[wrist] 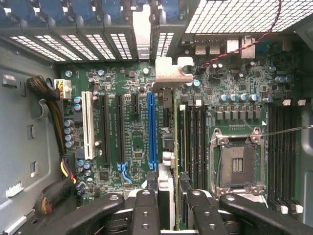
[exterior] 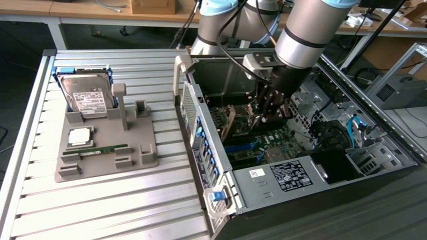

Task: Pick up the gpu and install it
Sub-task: 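Insert the gpu into the slot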

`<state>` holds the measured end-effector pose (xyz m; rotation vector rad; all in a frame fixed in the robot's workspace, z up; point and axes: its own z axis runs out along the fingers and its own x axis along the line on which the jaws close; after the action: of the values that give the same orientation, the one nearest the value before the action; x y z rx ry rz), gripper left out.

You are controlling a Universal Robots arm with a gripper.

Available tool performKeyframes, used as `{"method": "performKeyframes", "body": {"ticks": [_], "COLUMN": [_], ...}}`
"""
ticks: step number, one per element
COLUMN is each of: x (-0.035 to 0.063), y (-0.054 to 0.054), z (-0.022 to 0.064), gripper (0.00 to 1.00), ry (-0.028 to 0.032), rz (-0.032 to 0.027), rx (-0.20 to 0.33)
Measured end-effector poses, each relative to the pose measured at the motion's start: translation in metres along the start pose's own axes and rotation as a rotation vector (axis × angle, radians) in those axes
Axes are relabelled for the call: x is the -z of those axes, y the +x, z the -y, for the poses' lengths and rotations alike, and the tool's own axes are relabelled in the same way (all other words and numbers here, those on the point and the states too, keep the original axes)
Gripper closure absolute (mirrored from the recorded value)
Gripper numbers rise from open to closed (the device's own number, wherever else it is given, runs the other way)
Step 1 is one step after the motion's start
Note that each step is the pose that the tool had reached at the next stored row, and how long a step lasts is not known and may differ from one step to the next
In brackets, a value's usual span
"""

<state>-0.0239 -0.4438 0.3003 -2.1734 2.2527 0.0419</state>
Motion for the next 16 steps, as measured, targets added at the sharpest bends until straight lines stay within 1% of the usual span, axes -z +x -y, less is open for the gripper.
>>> {"method": "performKeyframes", "body": {"ticks": [5,10,16], "x": [-0.0004,-0.0009,-0.0015], "y": [0.0014,0.0017,0.0038], "z": [-0.0013,-0.0067,-0.0101], "gripper": [0.73,0.73,0.73], "ry": [0.0,0.0,0.0], "rz": [0.0,0.0,0.0002], "rx": [0.0,0.0,0.0]}}
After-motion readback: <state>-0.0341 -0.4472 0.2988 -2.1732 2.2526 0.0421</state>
